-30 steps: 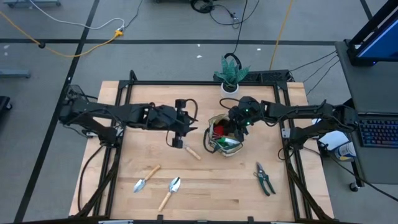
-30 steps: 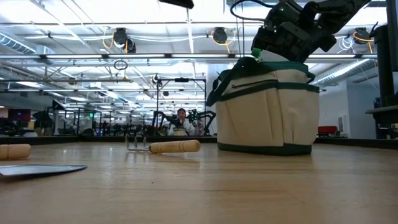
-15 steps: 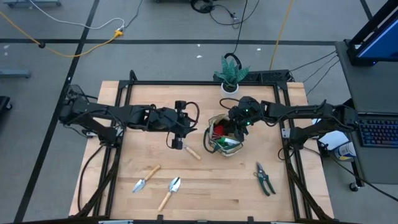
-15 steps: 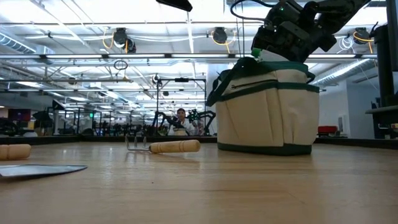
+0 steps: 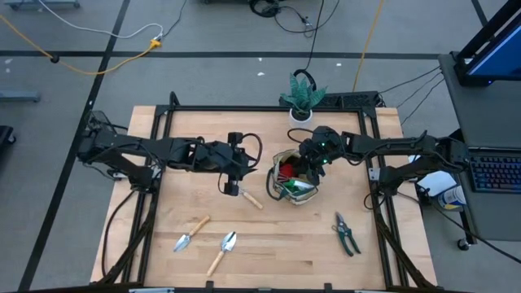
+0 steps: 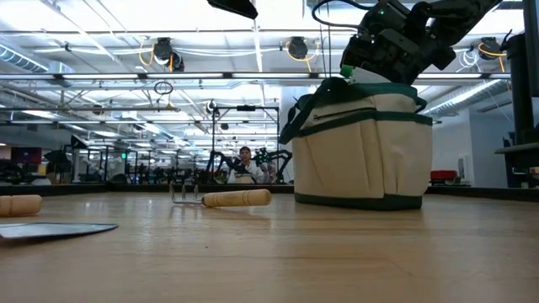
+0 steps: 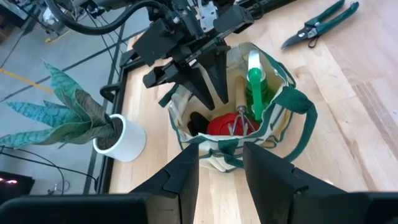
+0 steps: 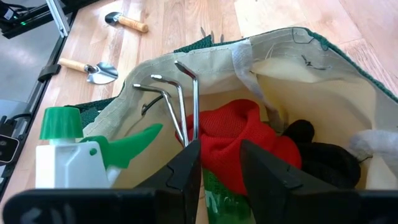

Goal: Pick & Place Garden tools in Gardening bag
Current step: Put the brown hand rake into the gardening bag

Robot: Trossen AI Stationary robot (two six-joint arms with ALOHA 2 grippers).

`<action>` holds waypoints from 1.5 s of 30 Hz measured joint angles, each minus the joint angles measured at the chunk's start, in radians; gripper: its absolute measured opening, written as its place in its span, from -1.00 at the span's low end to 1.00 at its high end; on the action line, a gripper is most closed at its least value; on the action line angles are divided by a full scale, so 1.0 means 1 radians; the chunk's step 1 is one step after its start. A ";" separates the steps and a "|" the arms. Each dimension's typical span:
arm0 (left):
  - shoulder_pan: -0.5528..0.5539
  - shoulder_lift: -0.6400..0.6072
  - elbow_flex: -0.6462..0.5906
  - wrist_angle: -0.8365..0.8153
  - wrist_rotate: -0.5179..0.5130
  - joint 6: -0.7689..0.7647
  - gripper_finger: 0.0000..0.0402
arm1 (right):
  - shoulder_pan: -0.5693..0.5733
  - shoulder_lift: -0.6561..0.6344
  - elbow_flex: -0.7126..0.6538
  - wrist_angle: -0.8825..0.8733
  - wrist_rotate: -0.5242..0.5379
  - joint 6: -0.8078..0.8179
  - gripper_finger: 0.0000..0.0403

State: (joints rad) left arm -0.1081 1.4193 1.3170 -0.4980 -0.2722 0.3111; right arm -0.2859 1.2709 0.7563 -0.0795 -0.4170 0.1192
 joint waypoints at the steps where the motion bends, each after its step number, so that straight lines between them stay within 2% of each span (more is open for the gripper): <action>1: 0.000 0.000 0.000 0.001 0.000 0.000 -0.35 | 0.000 0.000 0.000 0.000 0.000 0.000 -0.49; 9: -0.044 -0.040 0.000 0.000 -0.009 -0.005 -0.35 | 0.000 0.000 0.000 0.000 0.000 0.000 -0.49; 15: -0.080 -0.082 0.000 -0.003 -0.110 0.003 -0.35 | 0.000 0.000 0.000 0.000 0.000 0.000 -0.49; 23: -0.098 -0.129 0.000 -0.013 -0.179 -0.020 -0.35 | 0.000 0.000 0.000 0.000 0.000 0.000 -0.49; 34: -0.107 -0.212 0.000 -0.301 -0.185 -0.243 -0.35 | 0.000 0.000 0.000 0.027 -0.003 -0.005 -0.49; 40: -0.117 -0.212 0.000 -0.343 -0.205 -0.289 -0.35 | -0.004 -0.041 0.000 0.116 -0.003 0.022 -0.49; 45: -0.126 -0.211 0.000 -0.345 -0.227 -0.291 -0.35 | -0.002 -0.112 0.000 0.114 -0.007 0.015 -0.49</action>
State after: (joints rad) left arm -0.2346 1.2079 1.3174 -0.8433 -0.4992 0.0196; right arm -0.2884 1.1593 0.7563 0.0343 -0.4238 0.1343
